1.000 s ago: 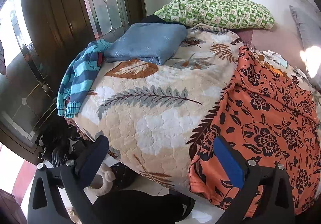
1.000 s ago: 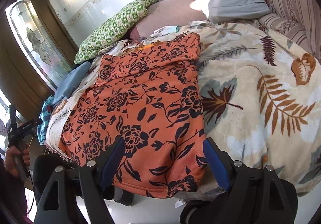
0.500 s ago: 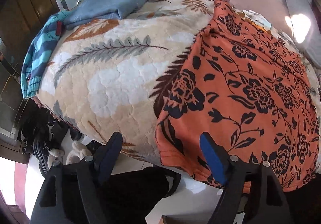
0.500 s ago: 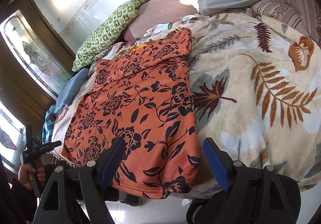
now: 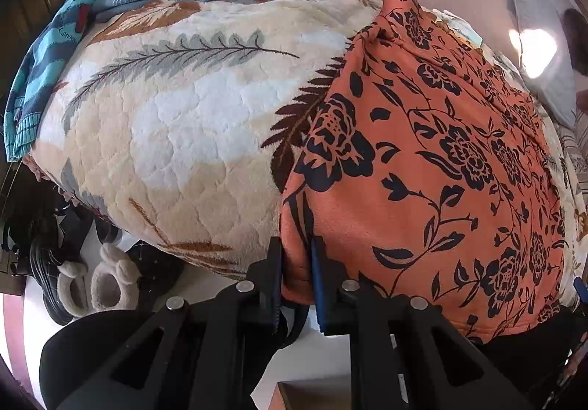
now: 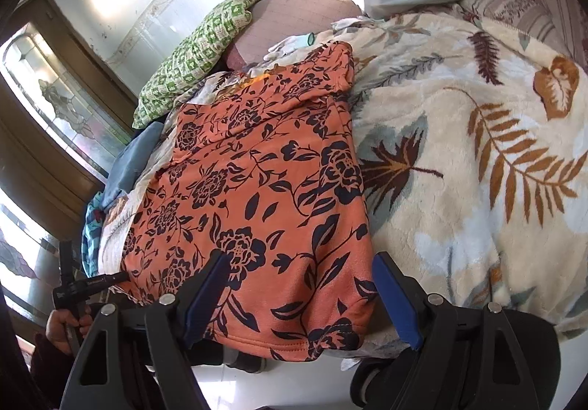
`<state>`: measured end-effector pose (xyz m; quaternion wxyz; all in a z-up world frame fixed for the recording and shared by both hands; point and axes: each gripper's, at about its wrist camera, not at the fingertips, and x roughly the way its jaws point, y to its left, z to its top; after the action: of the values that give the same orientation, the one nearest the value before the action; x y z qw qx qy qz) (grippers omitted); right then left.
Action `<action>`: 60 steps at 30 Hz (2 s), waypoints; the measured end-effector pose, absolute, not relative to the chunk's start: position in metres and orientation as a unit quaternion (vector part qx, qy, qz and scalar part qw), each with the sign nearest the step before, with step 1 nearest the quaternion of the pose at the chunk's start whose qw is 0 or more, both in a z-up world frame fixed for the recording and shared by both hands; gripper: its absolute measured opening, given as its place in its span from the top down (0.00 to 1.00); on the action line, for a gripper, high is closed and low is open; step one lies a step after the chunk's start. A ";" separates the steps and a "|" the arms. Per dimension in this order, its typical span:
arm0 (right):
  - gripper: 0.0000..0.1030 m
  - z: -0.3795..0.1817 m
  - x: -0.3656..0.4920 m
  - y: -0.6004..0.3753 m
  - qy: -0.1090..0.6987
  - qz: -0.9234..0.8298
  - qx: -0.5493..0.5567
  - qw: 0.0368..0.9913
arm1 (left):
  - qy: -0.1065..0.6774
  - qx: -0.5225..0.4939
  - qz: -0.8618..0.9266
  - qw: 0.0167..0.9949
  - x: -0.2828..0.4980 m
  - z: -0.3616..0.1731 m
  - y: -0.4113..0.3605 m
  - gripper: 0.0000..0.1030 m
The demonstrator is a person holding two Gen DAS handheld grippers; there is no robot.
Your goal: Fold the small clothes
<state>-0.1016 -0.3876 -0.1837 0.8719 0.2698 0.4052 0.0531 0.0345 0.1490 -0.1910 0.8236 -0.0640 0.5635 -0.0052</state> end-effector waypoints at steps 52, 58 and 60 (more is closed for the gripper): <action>0.87 -0.223 -0.081 -0.416 0.513 0.051 0.378 0.769 | 0.515 -0.169 -0.123 0.832 0.048 -0.155 0.155 0.92; 0.84 -0.249 -0.072 -0.419 0.532 0.026 0.401 0.746 | 0.538 -0.130 -0.089 0.828 0.049 -0.177 0.149 0.92; 0.78 -0.252 -0.071 -0.418 0.540 0.020 0.387 0.747 | 0.550 -0.124 -0.073 0.823 0.052 -0.184 0.149 0.82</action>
<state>-0.0709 -0.4180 -0.2518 0.7470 0.3870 0.5403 0.0202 0.0518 0.1494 -0.1844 0.8227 -0.1242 0.5499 -0.0733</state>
